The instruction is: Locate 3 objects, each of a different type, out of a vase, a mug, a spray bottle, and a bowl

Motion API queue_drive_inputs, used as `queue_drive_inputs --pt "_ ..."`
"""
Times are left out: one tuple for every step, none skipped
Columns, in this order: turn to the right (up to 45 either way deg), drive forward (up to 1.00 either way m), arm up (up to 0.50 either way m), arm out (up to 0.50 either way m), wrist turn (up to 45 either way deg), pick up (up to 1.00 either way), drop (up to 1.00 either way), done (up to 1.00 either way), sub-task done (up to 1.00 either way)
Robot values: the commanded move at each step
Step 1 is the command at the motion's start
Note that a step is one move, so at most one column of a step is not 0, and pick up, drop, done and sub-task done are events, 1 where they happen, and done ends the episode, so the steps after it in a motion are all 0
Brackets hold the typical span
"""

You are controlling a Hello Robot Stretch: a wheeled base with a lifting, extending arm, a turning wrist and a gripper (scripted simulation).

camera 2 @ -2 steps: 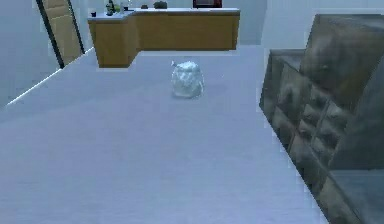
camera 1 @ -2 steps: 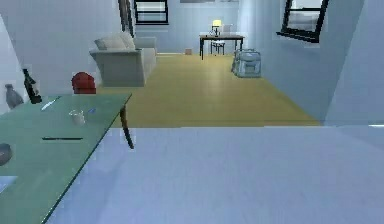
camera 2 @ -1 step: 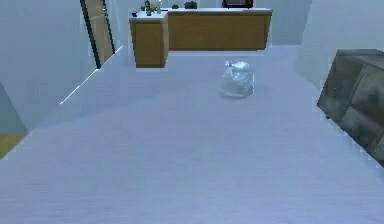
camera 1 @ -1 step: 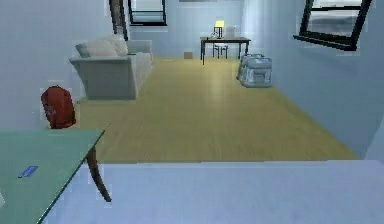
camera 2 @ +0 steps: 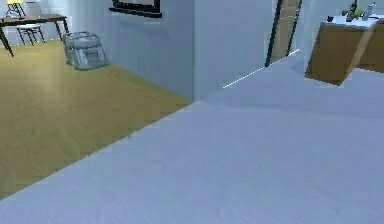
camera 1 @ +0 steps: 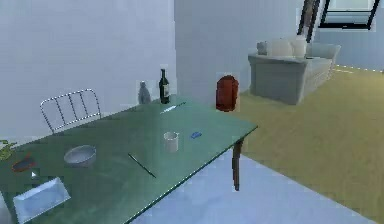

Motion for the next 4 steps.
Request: queue_drive_inputs --pt "-30.0 0.00 0.00 0.00 0.0 0.00 0.00 0.00 0.00" --pt "0.0 0.00 0.00 0.00 0.0 0.00 0.00 0.00 1.00" --pt "45.0 0.00 0.00 0.00 0.0 0.00 0.00 0.00 0.00" --pt "30.0 0.00 0.00 0.00 0.0 0.00 0.00 0.00 0.00"
